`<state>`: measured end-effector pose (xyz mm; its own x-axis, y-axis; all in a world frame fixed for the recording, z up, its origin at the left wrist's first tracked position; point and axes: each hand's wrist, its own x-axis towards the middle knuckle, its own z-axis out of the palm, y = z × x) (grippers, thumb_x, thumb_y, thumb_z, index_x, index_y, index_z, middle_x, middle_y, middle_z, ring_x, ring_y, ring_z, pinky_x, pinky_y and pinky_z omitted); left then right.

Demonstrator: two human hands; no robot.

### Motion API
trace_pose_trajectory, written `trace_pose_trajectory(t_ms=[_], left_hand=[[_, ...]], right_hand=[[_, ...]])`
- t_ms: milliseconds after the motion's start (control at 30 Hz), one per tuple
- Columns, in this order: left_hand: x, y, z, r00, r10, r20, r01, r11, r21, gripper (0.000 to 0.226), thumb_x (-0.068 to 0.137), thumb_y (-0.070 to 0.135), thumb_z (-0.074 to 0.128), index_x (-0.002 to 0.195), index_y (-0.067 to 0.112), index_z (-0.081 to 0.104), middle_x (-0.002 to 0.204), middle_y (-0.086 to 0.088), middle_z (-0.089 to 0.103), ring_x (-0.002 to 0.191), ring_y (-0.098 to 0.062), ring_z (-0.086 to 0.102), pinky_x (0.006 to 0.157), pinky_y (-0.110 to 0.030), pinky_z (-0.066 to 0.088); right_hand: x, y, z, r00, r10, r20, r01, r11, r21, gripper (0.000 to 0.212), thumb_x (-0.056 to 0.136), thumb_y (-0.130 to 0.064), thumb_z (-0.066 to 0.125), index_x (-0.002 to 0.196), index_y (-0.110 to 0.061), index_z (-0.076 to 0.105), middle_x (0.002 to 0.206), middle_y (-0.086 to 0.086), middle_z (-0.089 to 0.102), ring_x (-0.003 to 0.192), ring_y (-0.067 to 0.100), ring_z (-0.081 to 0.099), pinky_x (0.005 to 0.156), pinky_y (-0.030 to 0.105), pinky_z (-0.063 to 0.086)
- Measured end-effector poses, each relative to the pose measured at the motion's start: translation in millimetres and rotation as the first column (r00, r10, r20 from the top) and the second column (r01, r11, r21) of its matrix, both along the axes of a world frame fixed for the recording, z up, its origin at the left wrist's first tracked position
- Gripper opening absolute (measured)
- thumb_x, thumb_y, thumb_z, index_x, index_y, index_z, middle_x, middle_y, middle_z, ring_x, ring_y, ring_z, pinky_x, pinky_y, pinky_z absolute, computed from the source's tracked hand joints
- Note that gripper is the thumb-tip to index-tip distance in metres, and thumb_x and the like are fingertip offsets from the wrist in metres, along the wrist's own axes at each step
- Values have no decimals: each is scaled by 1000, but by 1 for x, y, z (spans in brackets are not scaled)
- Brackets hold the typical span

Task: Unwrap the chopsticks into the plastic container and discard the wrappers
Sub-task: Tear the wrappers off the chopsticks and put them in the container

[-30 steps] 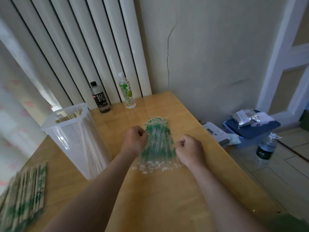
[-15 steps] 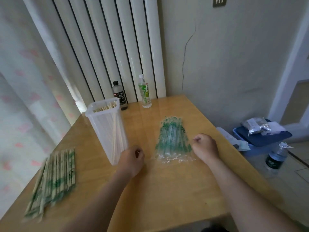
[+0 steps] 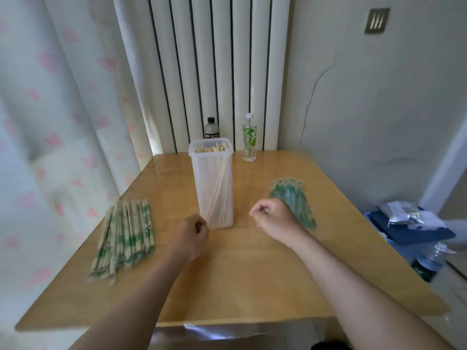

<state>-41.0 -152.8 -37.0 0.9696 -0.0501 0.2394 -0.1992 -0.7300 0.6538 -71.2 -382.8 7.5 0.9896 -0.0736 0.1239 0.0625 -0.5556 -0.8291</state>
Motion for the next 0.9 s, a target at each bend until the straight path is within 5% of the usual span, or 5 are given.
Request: trace_pose_trajectory(t_ms=[200,367,467,567,900], left_hand=[[-15,81,-9,975,209,78,-216,971,101,11,92,20,54,87,17,63,81,-2,63,76,-25,59,67,-37,50],[-28,135,-21,916,371,155,-400,881,254,29,85,31,57,107,17,70,113,-7,63,105,-32,58,93,-43,43],[-34,145,-27,926,363,102,-377,889,261,44,88,40,50,123,19,66,133,-8,57,120,-31,55,102,-42,40],[-30,147,-32,940,330,92,-342,910,232,50,86,43,39,120,19,66,129,-7,59,116,-28,57,99,-41,43],[-22,149,-44,952,278,124,-302,919,255,37,95,43,46,119,24,66,128,-1,57,119,-23,51,101,-39,41]], right_hand=[[13,94,-14,976,215,-25,-216,973,-80,21,88,-13,58,72,-12,71,63,-5,67,68,17,68,66,34,54],[27,171,-26,945,284,-163,-301,949,-92,22,97,-18,52,90,-20,73,74,2,70,51,11,63,50,21,47],[37,204,-35,951,219,-219,-228,973,-17,24,98,-19,48,98,-17,71,77,6,70,48,15,61,44,24,41],[47,222,-44,951,138,-276,-125,990,65,25,98,-21,46,96,-18,70,70,4,66,48,16,55,45,25,37],[61,231,-55,930,145,-338,-165,986,-31,34,89,-46,70,74,-17,60,55,5,54,47,20,50,50,26,38]])
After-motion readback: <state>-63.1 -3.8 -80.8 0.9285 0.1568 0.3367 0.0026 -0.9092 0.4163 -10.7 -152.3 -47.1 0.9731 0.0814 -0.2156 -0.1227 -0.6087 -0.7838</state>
